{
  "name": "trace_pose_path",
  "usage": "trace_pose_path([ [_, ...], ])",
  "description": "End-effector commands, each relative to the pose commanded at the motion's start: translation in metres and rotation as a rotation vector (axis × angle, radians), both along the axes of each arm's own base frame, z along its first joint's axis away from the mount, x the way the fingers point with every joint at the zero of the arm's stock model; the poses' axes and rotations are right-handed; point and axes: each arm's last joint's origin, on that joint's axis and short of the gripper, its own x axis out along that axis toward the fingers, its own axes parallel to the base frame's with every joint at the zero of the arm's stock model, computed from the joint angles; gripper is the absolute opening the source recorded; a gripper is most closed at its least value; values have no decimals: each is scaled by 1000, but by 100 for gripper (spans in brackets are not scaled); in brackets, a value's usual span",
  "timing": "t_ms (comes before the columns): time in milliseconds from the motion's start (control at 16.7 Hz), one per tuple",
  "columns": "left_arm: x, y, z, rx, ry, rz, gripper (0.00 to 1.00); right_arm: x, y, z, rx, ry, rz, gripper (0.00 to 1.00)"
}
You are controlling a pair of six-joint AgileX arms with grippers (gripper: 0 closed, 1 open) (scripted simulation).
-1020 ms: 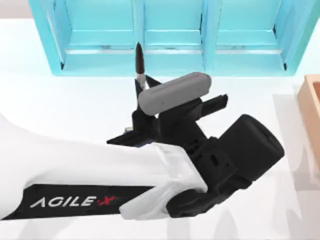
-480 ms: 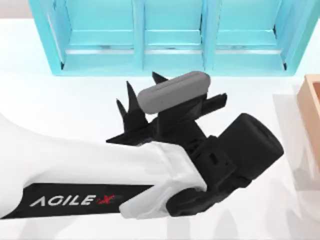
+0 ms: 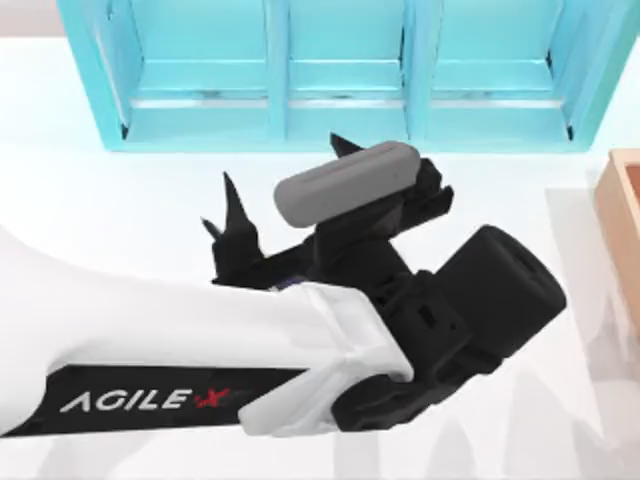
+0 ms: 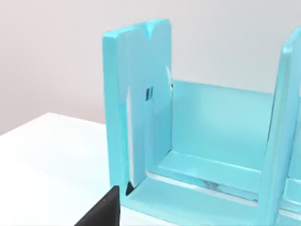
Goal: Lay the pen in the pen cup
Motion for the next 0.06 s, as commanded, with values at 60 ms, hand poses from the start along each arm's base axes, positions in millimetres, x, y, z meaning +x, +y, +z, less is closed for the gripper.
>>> trace_pose_path([
  [60, 0, 0, 0, 0, 0, 0, 100, 0, 0, 0, 0, 0, 0, 100],
])
